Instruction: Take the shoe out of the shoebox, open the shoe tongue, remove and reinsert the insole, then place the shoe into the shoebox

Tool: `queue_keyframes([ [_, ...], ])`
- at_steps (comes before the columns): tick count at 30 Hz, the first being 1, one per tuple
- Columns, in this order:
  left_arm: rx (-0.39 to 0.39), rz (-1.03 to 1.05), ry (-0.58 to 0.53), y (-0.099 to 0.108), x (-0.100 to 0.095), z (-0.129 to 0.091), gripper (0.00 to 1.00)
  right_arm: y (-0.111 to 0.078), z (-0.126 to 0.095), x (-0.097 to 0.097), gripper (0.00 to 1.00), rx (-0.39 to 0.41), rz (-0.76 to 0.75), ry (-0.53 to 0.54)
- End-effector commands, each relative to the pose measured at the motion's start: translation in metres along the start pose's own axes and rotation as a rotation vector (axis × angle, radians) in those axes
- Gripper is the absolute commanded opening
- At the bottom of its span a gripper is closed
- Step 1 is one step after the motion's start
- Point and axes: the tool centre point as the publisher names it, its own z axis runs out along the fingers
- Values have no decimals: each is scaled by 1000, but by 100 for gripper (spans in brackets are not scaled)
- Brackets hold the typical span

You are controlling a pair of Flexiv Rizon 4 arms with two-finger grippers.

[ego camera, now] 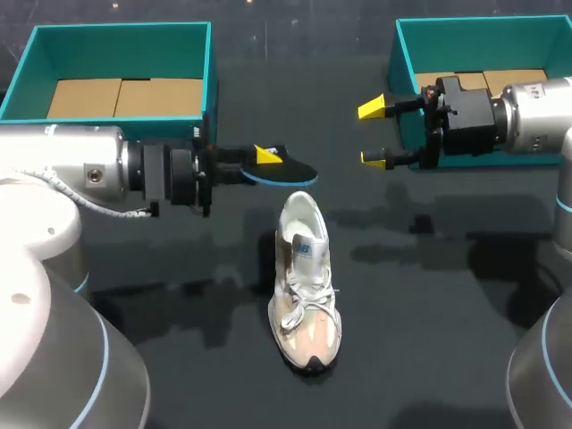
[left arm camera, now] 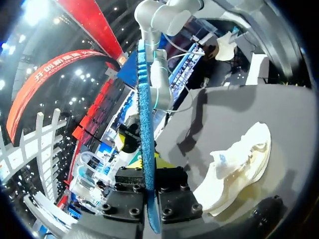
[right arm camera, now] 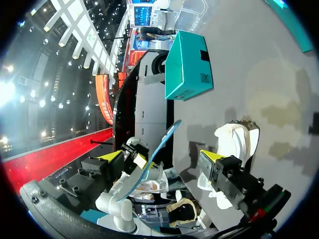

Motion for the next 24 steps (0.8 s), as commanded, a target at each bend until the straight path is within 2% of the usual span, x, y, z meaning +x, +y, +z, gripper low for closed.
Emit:
queue_keyframes([
  [1,6,-121,48,-2,-3,-7,0,-1,0,0,100,-2,0,-2],
  [10,6,-121,48,-2,-3,-7,0,-1,0,0,100,-2,0,-2],
  [16,-23,-451,103,0,-10,-9,0,-1,0,0,100,-2,0,-2],
  [24,-44,-769,123,10,-26,-18,0,-1,0,0,100,-2,0,-2],
])
